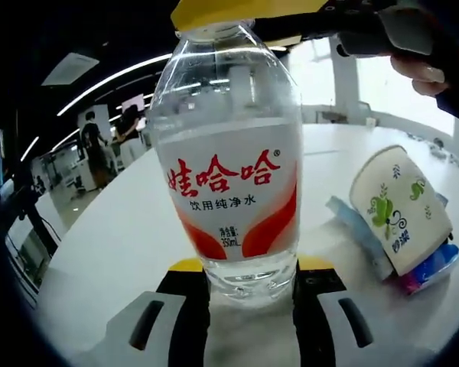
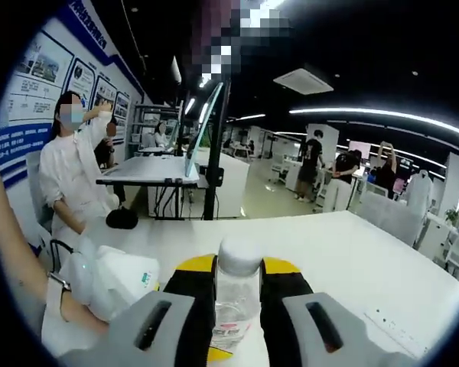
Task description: Arrange the tabletop items into an orderly group along one side of the table until the central work area is clear of visible clutter.
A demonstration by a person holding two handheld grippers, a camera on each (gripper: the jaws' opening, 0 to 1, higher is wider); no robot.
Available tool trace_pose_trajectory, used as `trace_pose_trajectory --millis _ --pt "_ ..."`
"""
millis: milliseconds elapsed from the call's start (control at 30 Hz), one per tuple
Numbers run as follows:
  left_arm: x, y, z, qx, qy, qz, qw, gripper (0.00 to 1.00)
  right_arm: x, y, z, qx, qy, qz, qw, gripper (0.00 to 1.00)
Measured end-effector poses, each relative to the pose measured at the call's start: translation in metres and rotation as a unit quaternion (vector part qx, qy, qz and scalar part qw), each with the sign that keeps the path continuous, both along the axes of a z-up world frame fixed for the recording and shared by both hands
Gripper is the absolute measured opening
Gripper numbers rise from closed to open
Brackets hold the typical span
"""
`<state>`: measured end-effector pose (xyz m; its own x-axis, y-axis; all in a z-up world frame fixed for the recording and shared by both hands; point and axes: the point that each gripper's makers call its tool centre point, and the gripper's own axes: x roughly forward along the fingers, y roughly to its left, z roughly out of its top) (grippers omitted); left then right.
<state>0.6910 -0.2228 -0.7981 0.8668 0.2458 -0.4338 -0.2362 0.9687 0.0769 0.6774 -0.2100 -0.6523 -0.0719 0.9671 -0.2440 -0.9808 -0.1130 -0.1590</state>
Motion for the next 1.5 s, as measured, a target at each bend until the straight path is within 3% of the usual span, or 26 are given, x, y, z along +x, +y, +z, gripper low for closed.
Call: trace_pose_trajectory --millis 367,867,1033,1167,1500 --pt "-0.0009 -0.0014 0.0015 0.006 0.000 0.000 1.0000 0.38 -0.0030 -0.0045 -0.0013 -0.007 -0.003 0.027 0.9996 0.18" --pt "0.0002 0.0021 -0.0023 0.004 -0.011 -0.011 0.9999 0.38 -0.0011 -0.0025 -0.0026 -0.008 -0.009 0.015 0.9998 0.18" --pt "-0.0044 0.0016 -0.0047 -0.005 -0.021 -0.003 0.9998 0.52 0.0001 -0.0033 -0.0023 -0.011 -0.011 0.010 0.9998 0.18" --pt "-0.0053 -0.0019 -0.0046 -0.010 -0.022 -0.009 0.9997 0.45 0.0001 -0.0027 -0.0025 -0.011 -0.010 0.006 0.9999 0.18" --pt "-0.0071 -0.0043 -0.0030 -0.005 -0.020 -0.014 0.9997 0.45 0.0022 -0.0020 -0.0022 -0.016 -0.013 -0.013 0.9997 0.19"
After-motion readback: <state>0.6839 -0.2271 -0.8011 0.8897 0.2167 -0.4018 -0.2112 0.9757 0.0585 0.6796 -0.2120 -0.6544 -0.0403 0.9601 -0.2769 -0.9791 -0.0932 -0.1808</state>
